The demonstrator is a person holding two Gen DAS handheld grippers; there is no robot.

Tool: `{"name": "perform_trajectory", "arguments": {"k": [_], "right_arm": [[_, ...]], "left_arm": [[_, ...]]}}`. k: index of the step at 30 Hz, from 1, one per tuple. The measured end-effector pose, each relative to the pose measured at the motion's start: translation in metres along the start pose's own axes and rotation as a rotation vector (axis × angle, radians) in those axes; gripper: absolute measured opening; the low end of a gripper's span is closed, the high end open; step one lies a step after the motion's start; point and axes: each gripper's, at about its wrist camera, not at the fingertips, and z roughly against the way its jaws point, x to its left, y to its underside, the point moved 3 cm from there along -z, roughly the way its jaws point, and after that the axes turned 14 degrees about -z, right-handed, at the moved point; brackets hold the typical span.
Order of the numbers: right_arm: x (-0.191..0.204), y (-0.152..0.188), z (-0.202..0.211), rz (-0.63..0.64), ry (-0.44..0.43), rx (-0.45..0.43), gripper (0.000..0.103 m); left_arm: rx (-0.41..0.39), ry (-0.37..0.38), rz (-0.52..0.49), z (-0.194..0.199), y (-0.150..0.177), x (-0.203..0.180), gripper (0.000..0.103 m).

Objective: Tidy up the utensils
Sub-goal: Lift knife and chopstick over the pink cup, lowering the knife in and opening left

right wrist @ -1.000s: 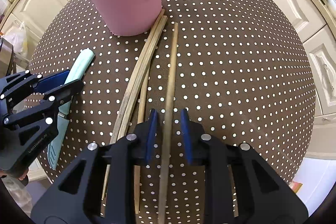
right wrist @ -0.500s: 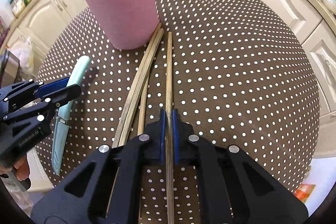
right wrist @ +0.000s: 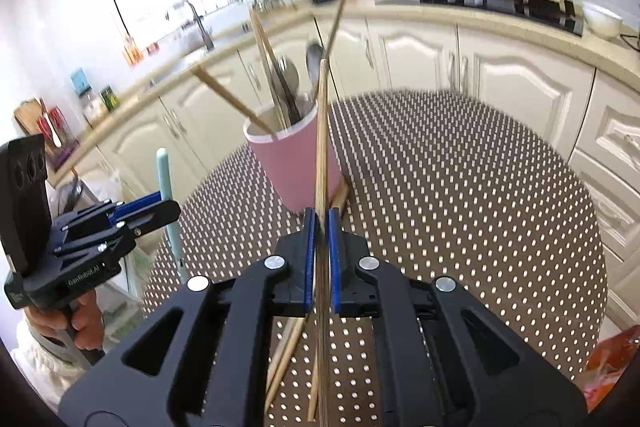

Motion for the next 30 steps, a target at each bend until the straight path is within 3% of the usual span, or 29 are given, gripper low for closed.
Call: {"name": "perform_trajectory", "arguments": {"k": [9, 16, 24, 30], "right_arm": [[0.008, -0.025, 0.012, -0.011, -0.096, -0.145, 0.007], [0.03, -0.045, 0.012, 0.0, -0.128, -0.279, 0.007], [0.049, -0.087, 0.004, 0.01, -0.189, -0.456, 0.007], [0.059, -0.108, -0.012, 0.02, -0.227, -0.522, 0.007]], "left_arm": [[-0.099, 0.0, 0.02, 0.024, -0.028, 0.003, 0.02], [-0.23, -0.033, 0.056, 0.043, -0.06, 0.018, 0.02], [-0.354, -0.103, 0.1, 0.036, -0.109, 0.044, 0.02], [-0.396, -0.126, 0.091, 0.012, -0.131, 0.05, 0.02]]}}
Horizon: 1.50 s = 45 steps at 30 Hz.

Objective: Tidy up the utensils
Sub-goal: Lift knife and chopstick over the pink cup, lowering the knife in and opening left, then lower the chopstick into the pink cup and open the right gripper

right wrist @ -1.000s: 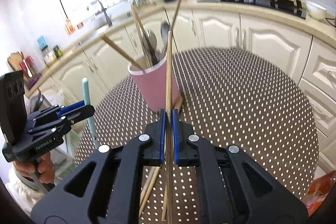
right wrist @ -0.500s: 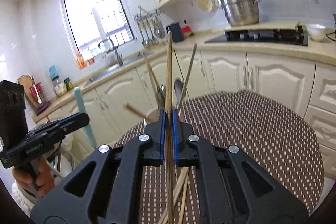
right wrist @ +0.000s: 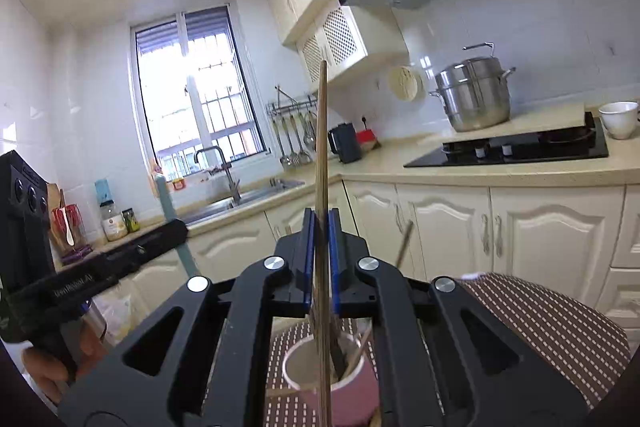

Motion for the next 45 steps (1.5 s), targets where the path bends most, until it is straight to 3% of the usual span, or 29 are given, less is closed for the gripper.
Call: {"name": "perform_trajectory", "arguments": {"k": [5, 14, 21, 28, 39, 45], "right_arm": [[-0.006, 0.0, -0.019, 0.015, -0.019, -0.035, 0.007], [-0.017, 0.002, -0.032, -0.007, -0.051, -0.073, 0.007], [-0.021, 0.012, -0.036, -0.016, -0.055, -0.073, 0.007], [-0.02, 0.016, -0.033, 0.001, -0.053, -0.063, 0.007], [-0.022, 0.028, -0.017, 0.017, -0.051, 0.016, 0.007], [-0.017, 0.037, -0.001, 0.024, -0.039, 0.053, 0.007]], "left_arm": [[0.019, 0.003, -0.005, -0.033, 0.01, 0.001, 0.02], [0.078, 0.025, -0.041, -0.06, 0.038, -0.002, 0.02], [0.1, 0.023, -0.044, -0.058, 0.05, -0.001, 0.023], [0.072, 0.003, -0.032, -0.045, 0.047, 0.002, 0.043], [0.126, -0.05, -0.007, -0.028, 0.054, 0.013, 0.047], [0.151, -0.056, -0.008, -0.017, 0.056, 0.013, 0.056]]}}
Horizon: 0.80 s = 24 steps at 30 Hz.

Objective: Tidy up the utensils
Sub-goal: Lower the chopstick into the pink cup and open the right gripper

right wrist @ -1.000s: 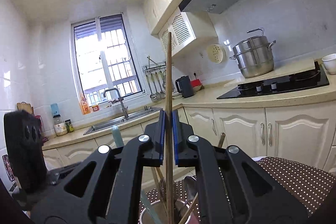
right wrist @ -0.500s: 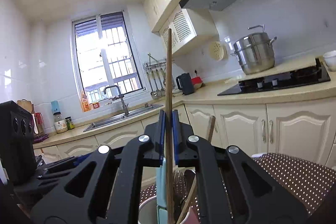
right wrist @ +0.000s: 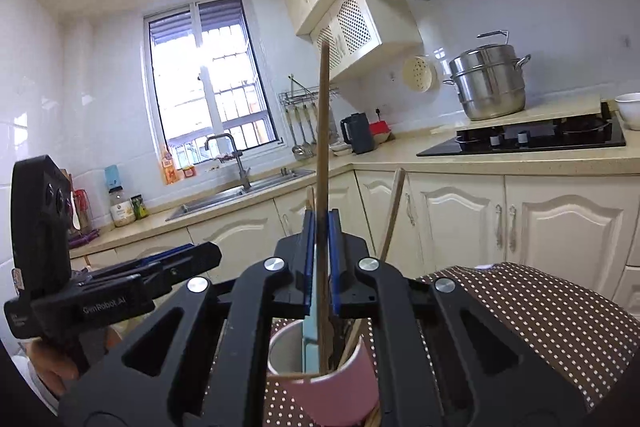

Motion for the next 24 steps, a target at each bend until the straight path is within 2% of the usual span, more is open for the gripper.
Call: {"name": "perform_trajectory", "arguments": {"k": [4, 15, 19, 24], "right_arm": [[0.005, 0.004, 0.009, 0.001, 0.022, 0.015, 0.008], [0.011, -0.002, 0.055, -0.01, 0.107, -0.007, 0.008], [0.001, 0.002, 0.074, -0.026, 0.169, 0.02, 0.008], [-0.026, 0.025, 0.089, -0.07, 0.282, 0.13, 0.008]], "left_arm": [[0.008, 0.0, -0.001, 0.011, 0.001, -0.002, 0.063], [0.053, 0.026, -0.008, 0.045, 0.014, -0.014, 0.069], [0.151, 0.09, -0.023, 0.042, 0.032, -0.028, 0.069], [0.356, 0.179, -0.03, 0.022, 0.069, -0.05, 0.069]]}}
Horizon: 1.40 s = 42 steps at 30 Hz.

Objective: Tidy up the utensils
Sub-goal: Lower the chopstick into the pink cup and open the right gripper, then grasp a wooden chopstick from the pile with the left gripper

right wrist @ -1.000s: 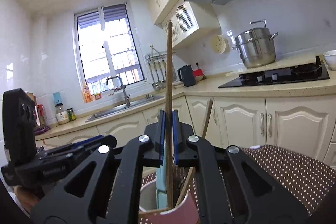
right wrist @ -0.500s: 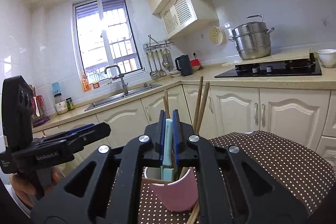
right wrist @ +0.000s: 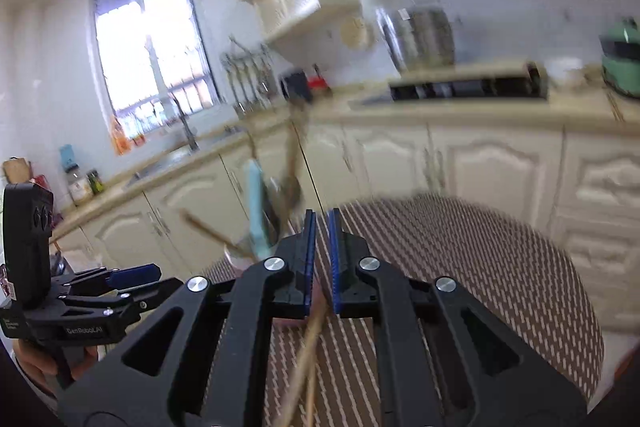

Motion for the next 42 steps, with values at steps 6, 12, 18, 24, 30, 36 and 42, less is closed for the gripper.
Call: {"name": "perform_trajectory", "arguments": {"k": [6, 12, 18, 24, 30, 36, 42], "right_arm": [[-0.041, 0.043, -0.003, -0.068, 0.099, 0.181, 0.008], [-0.058, 0.076, -0.005, -0.1, 0.12, 0.287, 0.008], [-0.063, 0.091, -0.009, -0.106, 0.12, 0.315, 0.008], [-0.065, 0.097, -0.014, -0.125, 0.127, 0.327, 0.008], [-0.075, 0.1, -0.02, -0.158, 0.152, 0.356, 0.008], [-0.083, 0.1, -0.028, -0.183, 0.163, 0.376, 0.008], [-0.089, 0.1, -0.03, -0.188, 0.17, 0.383, 0.008]], "left_arm": [[0.237, 0.079, 0.007, -0.045, 0.034, -0.018, 0.069], [0.315, 0.117, 0.029, -0.067, 0.045, -0.03, 0.069], [0.361, 0.086, 0.004, -0.084, 0.047, -0.04, 0.069], [0.375, 0.043, -0.025, -0.097, 0.048, -0.05, 0.069], [0.391, 0.015, -0.019, -0.114, 0.031, -0.059, 0.07], [0.427, -0.014, -0.04, -0.127, 0.018, -0.062, 0.07], [0.443, -0.068, -0.087, -0.127, 0.03, -0.066, 0.07]]}}
